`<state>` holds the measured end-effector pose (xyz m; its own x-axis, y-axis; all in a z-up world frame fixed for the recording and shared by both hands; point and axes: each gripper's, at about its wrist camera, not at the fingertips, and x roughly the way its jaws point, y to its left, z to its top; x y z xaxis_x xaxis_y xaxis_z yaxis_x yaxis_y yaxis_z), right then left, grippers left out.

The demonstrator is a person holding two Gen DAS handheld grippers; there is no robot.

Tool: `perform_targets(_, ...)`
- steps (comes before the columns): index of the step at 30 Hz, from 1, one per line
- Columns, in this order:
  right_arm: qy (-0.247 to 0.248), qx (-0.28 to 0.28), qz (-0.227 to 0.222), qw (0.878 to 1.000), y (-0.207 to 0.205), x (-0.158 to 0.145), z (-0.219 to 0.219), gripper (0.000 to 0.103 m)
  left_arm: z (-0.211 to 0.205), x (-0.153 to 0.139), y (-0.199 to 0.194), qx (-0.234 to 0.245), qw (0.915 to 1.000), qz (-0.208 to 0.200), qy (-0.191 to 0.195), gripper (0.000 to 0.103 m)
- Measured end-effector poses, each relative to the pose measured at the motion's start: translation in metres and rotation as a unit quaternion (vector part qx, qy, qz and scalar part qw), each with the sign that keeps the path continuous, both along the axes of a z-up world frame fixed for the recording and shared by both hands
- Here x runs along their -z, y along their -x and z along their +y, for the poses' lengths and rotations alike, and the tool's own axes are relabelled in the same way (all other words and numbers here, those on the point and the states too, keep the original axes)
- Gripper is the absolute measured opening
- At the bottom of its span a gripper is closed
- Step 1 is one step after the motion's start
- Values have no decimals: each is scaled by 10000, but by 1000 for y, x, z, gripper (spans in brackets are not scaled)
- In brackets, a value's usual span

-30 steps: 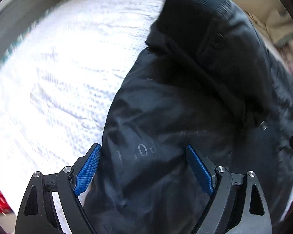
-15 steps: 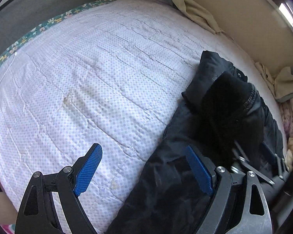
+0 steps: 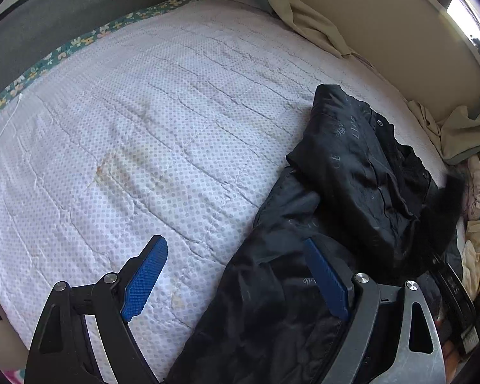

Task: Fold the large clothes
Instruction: 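Move the right tool to the knit cuff of the sleeve, then close the right tool on the black knit cuff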

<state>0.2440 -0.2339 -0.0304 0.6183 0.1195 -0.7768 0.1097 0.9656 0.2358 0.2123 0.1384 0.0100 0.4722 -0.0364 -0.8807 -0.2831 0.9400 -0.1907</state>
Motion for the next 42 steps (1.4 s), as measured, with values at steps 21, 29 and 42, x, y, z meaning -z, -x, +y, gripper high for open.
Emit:
perform_targets(21, -2449, 983, 733, 9618, 57, 8, -170, 61, -73, -53, -36, 1426, 9843, -794, -675, 90)
perform_targets(29, -3380, 603, 929, 9346, 20, 47, -161, 43, -97, -1, -77, 1795, 9777, -410, -1006, 90)
perform_targets(42, 75, -125, 0, 9999, -33, 4, -124, 3, -105, 28, -112, 1778, 9711, -522, -1504, 90)
